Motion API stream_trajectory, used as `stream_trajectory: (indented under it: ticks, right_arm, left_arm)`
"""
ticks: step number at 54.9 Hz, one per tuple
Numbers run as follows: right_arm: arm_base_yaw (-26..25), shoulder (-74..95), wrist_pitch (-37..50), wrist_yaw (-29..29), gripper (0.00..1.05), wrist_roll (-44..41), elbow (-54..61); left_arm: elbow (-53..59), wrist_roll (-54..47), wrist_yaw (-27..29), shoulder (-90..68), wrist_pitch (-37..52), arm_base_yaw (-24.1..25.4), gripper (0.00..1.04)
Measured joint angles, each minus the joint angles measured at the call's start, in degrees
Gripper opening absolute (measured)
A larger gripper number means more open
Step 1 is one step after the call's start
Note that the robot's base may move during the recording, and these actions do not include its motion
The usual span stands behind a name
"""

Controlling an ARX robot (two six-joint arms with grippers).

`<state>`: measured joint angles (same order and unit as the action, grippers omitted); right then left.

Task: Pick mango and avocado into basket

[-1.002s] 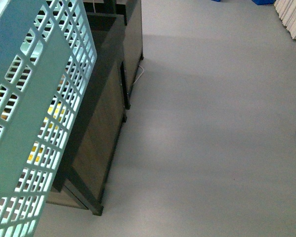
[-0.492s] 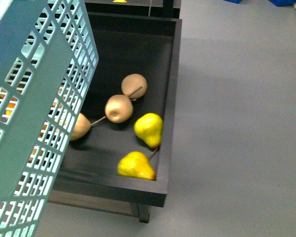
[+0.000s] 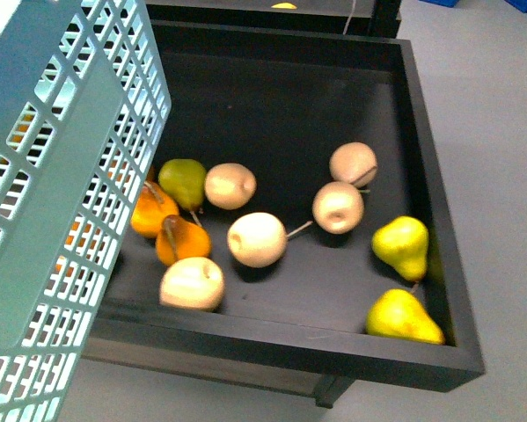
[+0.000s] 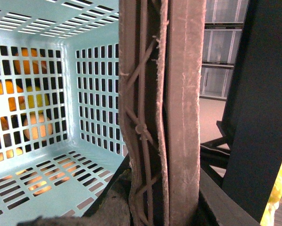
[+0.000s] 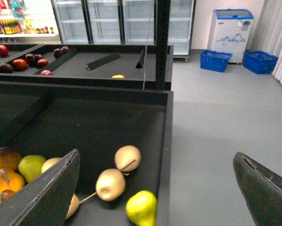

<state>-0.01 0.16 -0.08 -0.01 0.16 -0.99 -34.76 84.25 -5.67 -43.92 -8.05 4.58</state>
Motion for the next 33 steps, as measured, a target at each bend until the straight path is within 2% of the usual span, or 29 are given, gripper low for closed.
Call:
stream_trajectory:
  ticks: [33]
  right_arm:
    - [0.0,0.0,0.0,0.0,0.96,0.0,0.0]
  left_arm:
    - [0.1,0.0,0.1,0.0,0.0,0.0,0.19]
